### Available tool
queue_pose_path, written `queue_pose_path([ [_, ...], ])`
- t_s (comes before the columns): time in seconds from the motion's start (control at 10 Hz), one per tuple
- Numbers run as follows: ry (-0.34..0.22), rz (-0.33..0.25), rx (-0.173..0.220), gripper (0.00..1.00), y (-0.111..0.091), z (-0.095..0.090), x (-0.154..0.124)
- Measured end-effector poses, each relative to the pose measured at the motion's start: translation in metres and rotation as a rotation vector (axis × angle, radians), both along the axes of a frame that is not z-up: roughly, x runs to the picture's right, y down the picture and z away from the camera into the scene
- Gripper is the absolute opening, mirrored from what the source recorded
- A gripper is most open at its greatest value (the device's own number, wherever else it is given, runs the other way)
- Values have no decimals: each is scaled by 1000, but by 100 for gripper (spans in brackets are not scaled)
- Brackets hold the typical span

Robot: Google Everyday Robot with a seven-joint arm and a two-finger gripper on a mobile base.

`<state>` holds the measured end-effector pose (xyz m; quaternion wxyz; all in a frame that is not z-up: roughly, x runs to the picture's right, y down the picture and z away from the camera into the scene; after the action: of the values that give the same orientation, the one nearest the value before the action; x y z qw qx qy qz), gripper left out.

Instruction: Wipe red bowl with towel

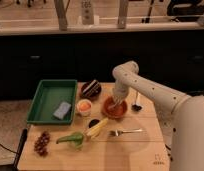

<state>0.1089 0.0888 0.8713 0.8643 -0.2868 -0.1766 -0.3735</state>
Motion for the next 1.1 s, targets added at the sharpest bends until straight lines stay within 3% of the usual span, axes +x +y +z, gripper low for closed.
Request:
queue_pose_path([
  [0.3,-94,-63,11,0,6,-10,-25],
  [0.5,-131,-101,7,0,16,-20,-27],
  [0.6,-160,-138,-4,0,31,-30,-26],
  [0.8,-169,-150,-10,0,38,-34,-19],
  [1.1,-123,-110,-5,0,35,-34,24],
])
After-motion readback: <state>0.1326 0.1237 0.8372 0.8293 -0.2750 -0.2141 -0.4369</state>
